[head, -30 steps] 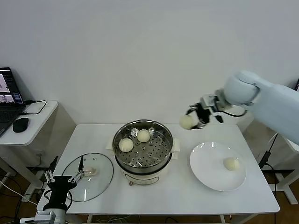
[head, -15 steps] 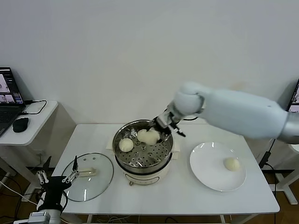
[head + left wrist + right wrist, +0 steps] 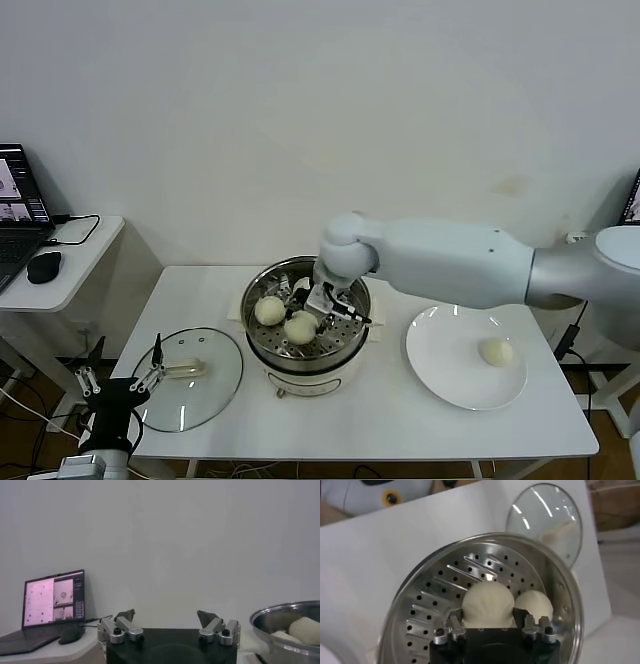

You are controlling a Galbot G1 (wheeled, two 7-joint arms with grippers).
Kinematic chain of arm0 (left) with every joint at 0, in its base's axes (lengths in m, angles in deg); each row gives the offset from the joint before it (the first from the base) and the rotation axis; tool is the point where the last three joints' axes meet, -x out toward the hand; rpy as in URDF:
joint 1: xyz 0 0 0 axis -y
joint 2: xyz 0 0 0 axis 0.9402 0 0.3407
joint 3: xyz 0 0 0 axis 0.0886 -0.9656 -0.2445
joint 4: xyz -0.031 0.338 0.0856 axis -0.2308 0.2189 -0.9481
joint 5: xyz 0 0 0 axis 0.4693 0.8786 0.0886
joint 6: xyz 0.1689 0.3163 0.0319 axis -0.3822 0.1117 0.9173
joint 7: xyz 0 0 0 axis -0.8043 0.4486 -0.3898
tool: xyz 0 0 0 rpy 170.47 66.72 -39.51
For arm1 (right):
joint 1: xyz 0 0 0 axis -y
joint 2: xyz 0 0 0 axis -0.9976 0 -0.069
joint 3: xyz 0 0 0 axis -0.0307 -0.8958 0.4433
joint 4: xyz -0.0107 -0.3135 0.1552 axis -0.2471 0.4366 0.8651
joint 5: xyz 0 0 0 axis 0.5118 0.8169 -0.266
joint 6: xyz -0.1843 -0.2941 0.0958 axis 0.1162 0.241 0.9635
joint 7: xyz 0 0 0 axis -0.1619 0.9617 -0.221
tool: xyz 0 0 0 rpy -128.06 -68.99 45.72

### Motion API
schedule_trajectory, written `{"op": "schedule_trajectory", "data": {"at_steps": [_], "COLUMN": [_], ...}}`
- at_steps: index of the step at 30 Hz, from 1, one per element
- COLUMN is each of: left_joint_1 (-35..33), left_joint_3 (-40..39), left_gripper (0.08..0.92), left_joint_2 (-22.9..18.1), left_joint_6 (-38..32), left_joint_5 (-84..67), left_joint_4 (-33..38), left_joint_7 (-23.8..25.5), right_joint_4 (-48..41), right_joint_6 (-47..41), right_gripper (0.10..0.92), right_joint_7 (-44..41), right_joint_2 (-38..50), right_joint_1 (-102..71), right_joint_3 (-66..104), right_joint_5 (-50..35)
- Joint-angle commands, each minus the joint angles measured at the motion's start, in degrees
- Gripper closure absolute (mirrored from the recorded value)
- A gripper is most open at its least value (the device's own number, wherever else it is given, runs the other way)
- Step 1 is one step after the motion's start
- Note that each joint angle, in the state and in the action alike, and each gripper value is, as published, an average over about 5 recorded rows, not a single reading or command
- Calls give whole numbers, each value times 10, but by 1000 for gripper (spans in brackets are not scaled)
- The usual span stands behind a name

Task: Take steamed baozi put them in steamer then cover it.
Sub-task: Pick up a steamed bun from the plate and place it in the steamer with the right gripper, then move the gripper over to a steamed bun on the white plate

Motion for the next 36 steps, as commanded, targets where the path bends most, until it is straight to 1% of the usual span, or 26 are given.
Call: {"op": "schedule_trajectory", "data": {"at_steps": [1,7,10,13,19,24,29,32,36], "left_joint_1": [1,1,2,4,7,8,12,14,14], "left_joint_3": [0,1,2,2,-4,-4,-14,-22,-29], "left_gripper": [177,177,177,177,177,177,177,177,177], "left_joint_2": [0,1,4,6,11,22,31,33,36], "left_joint_6": [-1,-1,-1,-1,-1,0,1,1,1], "left_joint_5": [0,-1,-3,-5,-5,-7,-7,-6,-4], "left_joint_4": [-4,-4,-4,-4,-6,-5,-3,-3,-3], "left_joint_7": [0,0,0,0,1,1,2,2,2], "right_joint_4": [-4,20,36,49,77,115,137,126,104], "right_joint_6": [33,28,16,-22,-158,-245,-262,-251,-233], "right_gripper": [380,242,208,203,202,203,202,203,203], "right_joint_7": [1,3,-8,-37,-75,-79,-78,-78,-79], "right_joint_2": [-22,-2,27,71,182,306,424,466,504], "right_joint_1": [-13,5,42,78,100,90,38,-24,-136], "right_joint_3": [-10,-4,8,21,69,86,101,137,231], "right_joint_5": [45,7,-8,-21,-72,-105,-94,-66,-25]}}
